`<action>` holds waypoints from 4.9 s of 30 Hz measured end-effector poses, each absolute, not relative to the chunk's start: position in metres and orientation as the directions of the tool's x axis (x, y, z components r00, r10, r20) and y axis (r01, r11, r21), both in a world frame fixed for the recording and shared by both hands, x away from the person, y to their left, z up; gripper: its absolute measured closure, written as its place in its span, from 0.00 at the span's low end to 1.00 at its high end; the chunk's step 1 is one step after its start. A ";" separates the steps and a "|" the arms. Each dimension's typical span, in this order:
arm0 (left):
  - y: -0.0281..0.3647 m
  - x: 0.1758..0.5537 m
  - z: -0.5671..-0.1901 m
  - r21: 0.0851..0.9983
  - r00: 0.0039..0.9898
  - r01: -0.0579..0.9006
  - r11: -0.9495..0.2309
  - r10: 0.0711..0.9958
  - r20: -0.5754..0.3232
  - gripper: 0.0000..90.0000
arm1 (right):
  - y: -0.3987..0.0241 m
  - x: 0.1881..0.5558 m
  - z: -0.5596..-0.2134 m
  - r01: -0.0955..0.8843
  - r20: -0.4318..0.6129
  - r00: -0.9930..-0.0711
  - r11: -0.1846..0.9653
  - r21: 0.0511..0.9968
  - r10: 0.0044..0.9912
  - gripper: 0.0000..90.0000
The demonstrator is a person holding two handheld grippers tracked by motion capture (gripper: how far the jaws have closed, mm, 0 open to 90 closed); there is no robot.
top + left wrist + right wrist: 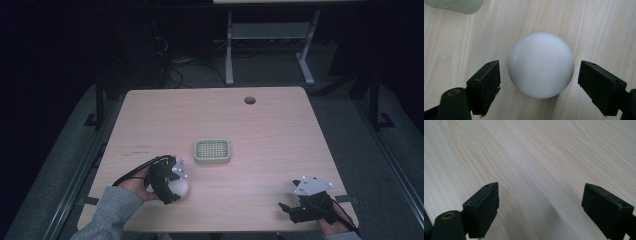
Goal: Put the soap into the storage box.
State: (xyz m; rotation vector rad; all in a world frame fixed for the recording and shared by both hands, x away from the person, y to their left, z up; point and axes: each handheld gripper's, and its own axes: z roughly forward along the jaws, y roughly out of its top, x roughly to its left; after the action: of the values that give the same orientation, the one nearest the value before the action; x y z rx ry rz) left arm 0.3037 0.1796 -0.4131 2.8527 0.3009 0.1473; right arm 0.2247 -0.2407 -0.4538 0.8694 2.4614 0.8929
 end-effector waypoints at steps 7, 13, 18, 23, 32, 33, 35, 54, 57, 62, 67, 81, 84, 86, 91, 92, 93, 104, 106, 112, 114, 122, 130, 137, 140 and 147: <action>0.174 0.307 -0.419 0.254 0.977 0.183 -0.950 0.205 0.063 0.20 | -0.241 0.225 -0.454 0.420 -0.136 -0.737 0.607 0.675 0.662 0.15; 0.170 0.308 -0.424 0.238 0.978 0.185 -0.953 0.202 0.051 0.20 | -0.240 0.224 -0.454 0.420 -0.135 -0.738 0.607 0.674 0.661 0.15; 0.169 0.311 -0.430 0.226 0.978 0.189 -0.956 0.203 0.042 0.20 | -0.240 0.224 -0.454 0.420 -0.134 -0.739 0.607 0.675 0.660 0.15; 0.168 0.311 -0.432 0.215 0.979 0.189 -0.958 0.201 0.034 0.20 | -0.240 0.224 -0.454 0.419 -0.134 -0.739 0.607 0.675 0.660 0.15; 0.166 0.313 -0.435 0.199 0.981 0.185 -0.962 0.194 0.026 0.23 | -0.239 0.224 -0.454 0.418 -0.134 -0.739 0.606 0.677 0.660 0.15; 0.166 0.313 -0.436 0.194 0.981 0.185 -0.963 0.194 0.024 0.23 | -0.239 0.224 -0.454 0.419 -0.133 -0.739 0.606 0.677 0.660 0.15; 0.165 0.314 -0.437 0.195 0.981 0.188 -0.963 0.195 0.020 0.23 | -0.239 0.224 -0.454 0.419 -0.134 -0.739 0.606 0.676 0.660 0.15; 0.165 0.314 -0.438 0.191 0.983 0.180 -0.965 0.186 0.013 0.27 | -0.240 0.224 -0.454 0.417 -0.135 -0.739 0.606 0.678 0.660 0.15; 0.165 0.314 -0.438 0.194 0.983 0.180 -0.964 0.184 0.002 0.27 | -0.240 0.224 -0.454 0.419 -0.134 -0.739 0.607 0.676 0.660 0.15; 0.165 0.314 -0.436 0.209 0.983 0.180 -0.961 0.182 -0.009 0.27 | -0.241 0.225 -0.454 0.418 -0.136 -0.738 0.606 0.677 0.661 0.15; 0.167 0.315 -0.432 0.225 0.983 0.178 -0.958 0.181 -0.007 0.27 | -0.241 0.225 -0.454 0.417 -0.134 -0.739 0.604 0.679 0.660 0.15; 0.165 0.315 -0.423 0.223 0.986 0.165 -0.961 0.169 -0.002 0.27 | -0.241 0.226 -0.455 0.416 -0.134 -0.738 0.603 0.681 0.661 0.15; 0.165 0.316 -0.421 0.224 0.986 0.164 -0.961 0.168 -0.004 0.27 | -0.241 0.226 -0.455 0.419 -0.131 -0.738 0.601 0.681 0.662 0.15; 0.165 0.316 -0.419 0.225 0.986 0.164 -0.960 0.168 -0.005 0.27 | -0.241 0.226 -0.455 0.419 -0.130 -0.737 0.600 0.682 0.663 0.15; 0.163 0.319 -0.415 0.216 0.987 0.154 -0.964 0.158 -0.002 0.27 | -0.242 0.227 -0.455 0.421 -0.129 -0.738 0.602 0.679 0.662 0.15; 0.163 0.319 -0.415 0.216 0.987 0.154 -0.964 0.158 -0.002 0.27 | -0.242 0.227 -0.455 0.421 -0.129 -0.738 0.602 0.679 0.662 0.15; 0.162 0.320 -0.414 0.214 0.988 0.151 -0.965 0.155 0.002 0.27 | -0.242 0.227 -0.455 0.421 -0.128 -0.739 0.601 0.679 0.661 0.15; 0.156 0.327 -0.403 0.210 0.990 0.135 -0.968 0.139 0.003 0.27 | -0.241 0.227 -0.455 0.424 -0.125 -0.737 0.599 0.679 0.664 0.15; 0.154 0.329 -0.400 0.209 0.992 0.126 -0.970 0.130 0.006 0.27 | -0.241 0.227 -0.455 0.425 -0.126 -0.737 0.600 0.678 0.665 0.16; 0.151 0.331 -0.394 0.215 0.993 0.117 -0.970 0.121 0.009 0.27 | -0.241 0.227 -0.455 0.422 -0.128 -0.738 0.601 0.679 0.662 0.16; 0.149 0.332 -0.392 0.212 0.993 0.114 -0.971 0.118 0.009 0.27 | -0.241 0.227 -0.455 0.421 -0.127 -0.738 0.599 0.682 0.663 0.15; 0.143 0.337 -0.389 0.207 0.994 0.105 -0.973 0.110 0.014 0.27 | -0.241 0.228 -0.455 0.419 -0.128 -0.739 0.599 0.682 0.662 0.15; 0.140 0.343 -0.388 0.200 0.995 0.100 -0.975 0.103 0.008 0.27 | -0.241 0.227 -0.455 0.419 -0.127 -0.738 0.598 0.683 0.662 0.15; 0.138 0.348 -0.388 0.203 0.994 0.103 -0.974 0.107 0.009 0.27 | -0.241 0.227 -0.454 0.418 -0.127 -0.738 0.597 0.684 0.662 0.15; 0.136 0.350 -0.387 0.202 0.995 0.101 -0.974 0.104 0.007 0.27 | -0.241 0.227 -0.454 0.419 -0.126 -0.738 0.596 0.685 0.663 0.16; 0.131 0.356 -0.385 0.197 0.996 0.091 -0.976 0.094 0.009 0.27 | -0.241 0.227 -0.454 0.420 -0.124 -0.738 0.595 0.685 0.663 0.15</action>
State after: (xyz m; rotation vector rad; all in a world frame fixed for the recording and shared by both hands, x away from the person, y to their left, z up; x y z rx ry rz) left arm 0.3558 0.1315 -0.3853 2.9402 0.1374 0.0276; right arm 0.2269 -0.2407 -0.4543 0.8728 2.4591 0.9174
